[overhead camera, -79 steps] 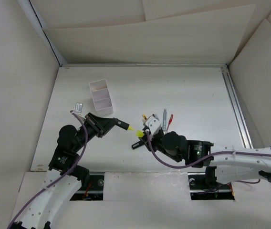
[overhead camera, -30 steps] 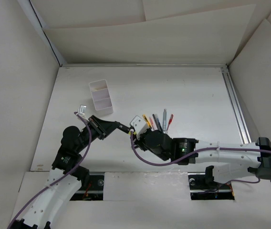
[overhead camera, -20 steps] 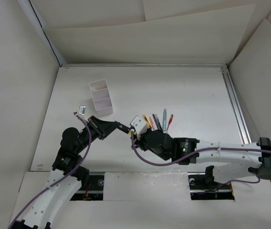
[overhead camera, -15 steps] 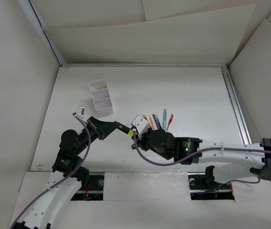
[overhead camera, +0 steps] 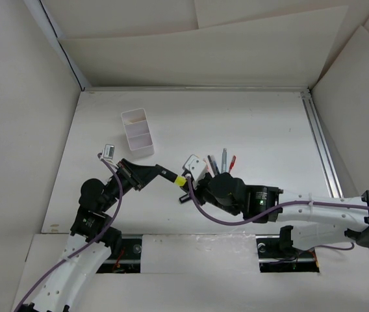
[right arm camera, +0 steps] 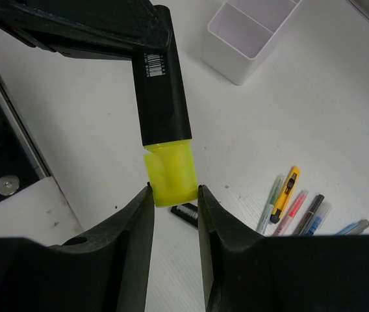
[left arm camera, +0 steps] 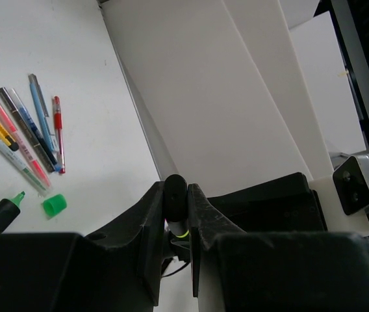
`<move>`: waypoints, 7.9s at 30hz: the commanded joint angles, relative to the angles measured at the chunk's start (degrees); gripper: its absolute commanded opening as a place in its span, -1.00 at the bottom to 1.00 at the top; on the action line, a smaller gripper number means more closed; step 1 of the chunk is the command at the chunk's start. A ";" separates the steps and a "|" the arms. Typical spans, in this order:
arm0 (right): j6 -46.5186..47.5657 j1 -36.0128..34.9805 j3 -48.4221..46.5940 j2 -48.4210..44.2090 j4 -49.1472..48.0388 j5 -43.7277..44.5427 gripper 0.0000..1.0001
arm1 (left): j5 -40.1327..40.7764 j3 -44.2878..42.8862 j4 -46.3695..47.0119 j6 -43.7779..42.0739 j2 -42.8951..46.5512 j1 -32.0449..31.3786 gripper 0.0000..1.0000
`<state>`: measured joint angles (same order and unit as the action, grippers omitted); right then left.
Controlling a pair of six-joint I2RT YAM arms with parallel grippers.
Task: Sort the stationery into containers
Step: Close the pen cap on the pen.
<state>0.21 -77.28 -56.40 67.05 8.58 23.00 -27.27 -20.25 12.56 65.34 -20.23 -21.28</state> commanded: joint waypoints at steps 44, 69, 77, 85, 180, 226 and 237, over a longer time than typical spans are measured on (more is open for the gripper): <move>8.22 0.28 -17.51 7.66 -10.51 -1.21 -0.50 | -6.84 -0.76 -2.19 -2.50 -1.74 -0.17 -1.00; 11.75 0.28 -24.19 6.53 -12.80 -1.21 -0.50 | -7.45 0.39 -2.27 -3.03 -3.33 -0.17 -1.00; 10.52 0.28 -19.98 4.67 -15.08 -0.59 -0.50 | -7.45 0.39 -0.96 0.91 -1.31 -0.17 -1.00; 9.99 0.28 -17.51 0.46 -17.63 -1.73 -0.50 | -8.07 0.13 -0.25 5.94 0.80 -0.17 -1.00; 10.51 6.87 -13.55 -4.12 -14.12 -28.01 -0.50 | -24.41 -4.45 6.87 5.06 -8.33 -0.17 -1.00; 13.59 6.35 -19.98 4.85 -17.27 -28.81 -0.48 | -27.67 -3.13 9.50 8.05 -8.86 -0.17 -1.00; 12.54 6.35 -16.81 2.04 -17.28 -27.40 0.22 | -24.86 -3.13 8.01 8.05 -8.34 -0.17 -1.00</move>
<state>15.88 -67.94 -70.87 68.90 12.01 7.70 -43.55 -24.73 21.91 73.14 -27.81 -18.90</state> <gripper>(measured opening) 0.604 0.127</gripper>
